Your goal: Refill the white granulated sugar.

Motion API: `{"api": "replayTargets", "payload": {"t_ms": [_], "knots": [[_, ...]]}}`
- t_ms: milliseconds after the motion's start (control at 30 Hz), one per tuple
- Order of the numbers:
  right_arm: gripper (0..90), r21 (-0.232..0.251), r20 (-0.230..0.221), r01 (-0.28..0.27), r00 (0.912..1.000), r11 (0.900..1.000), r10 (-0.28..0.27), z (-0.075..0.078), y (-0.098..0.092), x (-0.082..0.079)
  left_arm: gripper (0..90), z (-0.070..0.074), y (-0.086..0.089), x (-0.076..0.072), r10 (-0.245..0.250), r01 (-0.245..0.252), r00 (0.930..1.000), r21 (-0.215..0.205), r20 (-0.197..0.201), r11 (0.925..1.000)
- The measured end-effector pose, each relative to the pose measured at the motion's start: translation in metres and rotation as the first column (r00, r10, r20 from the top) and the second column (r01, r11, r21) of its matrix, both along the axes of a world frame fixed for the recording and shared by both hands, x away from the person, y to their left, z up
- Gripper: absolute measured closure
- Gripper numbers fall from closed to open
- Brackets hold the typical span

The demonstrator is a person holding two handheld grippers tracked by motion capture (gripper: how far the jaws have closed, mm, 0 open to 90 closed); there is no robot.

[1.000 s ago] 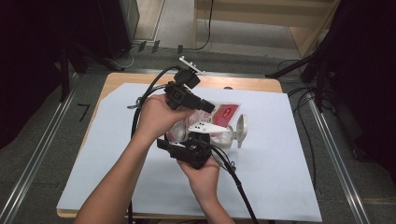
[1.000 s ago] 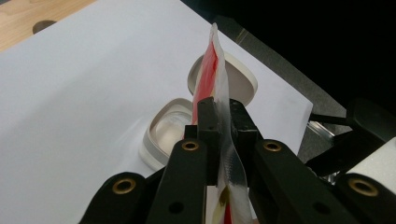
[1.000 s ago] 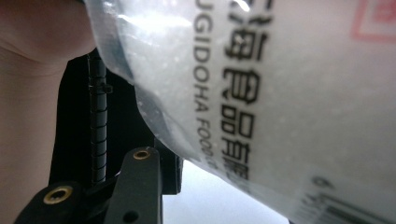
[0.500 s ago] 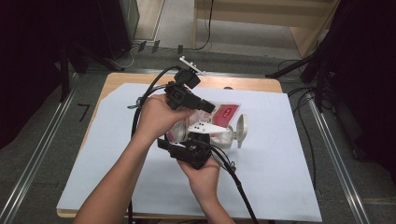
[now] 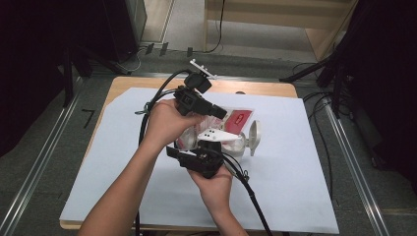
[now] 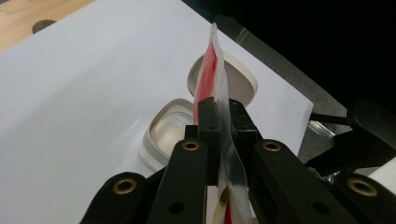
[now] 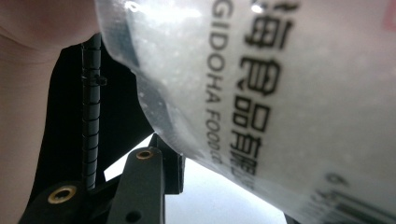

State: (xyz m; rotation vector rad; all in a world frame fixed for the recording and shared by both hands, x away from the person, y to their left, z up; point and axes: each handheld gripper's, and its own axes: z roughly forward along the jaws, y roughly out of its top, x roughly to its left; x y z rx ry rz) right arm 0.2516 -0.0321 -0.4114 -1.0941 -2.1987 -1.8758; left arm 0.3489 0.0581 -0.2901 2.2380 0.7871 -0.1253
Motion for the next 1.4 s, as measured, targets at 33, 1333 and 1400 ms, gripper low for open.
{"api": "replayTargets", "payload": {"t_ms": [33,1333,1400], "knots": [[62.5,0.000,0.000,-0.001,1.0000,1.000,0.001,0.0001,-0.0002,0.0000,87.4,0.0001,-0.0003,0.0000,0.001,-0.001,1.0000,0.000,-0.001,1.0000],[62.9,0.008,0.005,0.004,1.0000,1.000,-0.004,0.0017,-0.0027,-0.0006,87.6,0.0027,-0.0079,0.0002,-0.007,0.007,1.0000,0.026,-0.002,0.9996],[62.9,0.010,0.001,0.002,1.0000,1.000,-0.002,0.0020,-0.0030,-0.0008,87.6,0.0028,-0.0084,0.0003,-0.005,0.005,1.0000,0.024,-0.005,0.9997]]}}
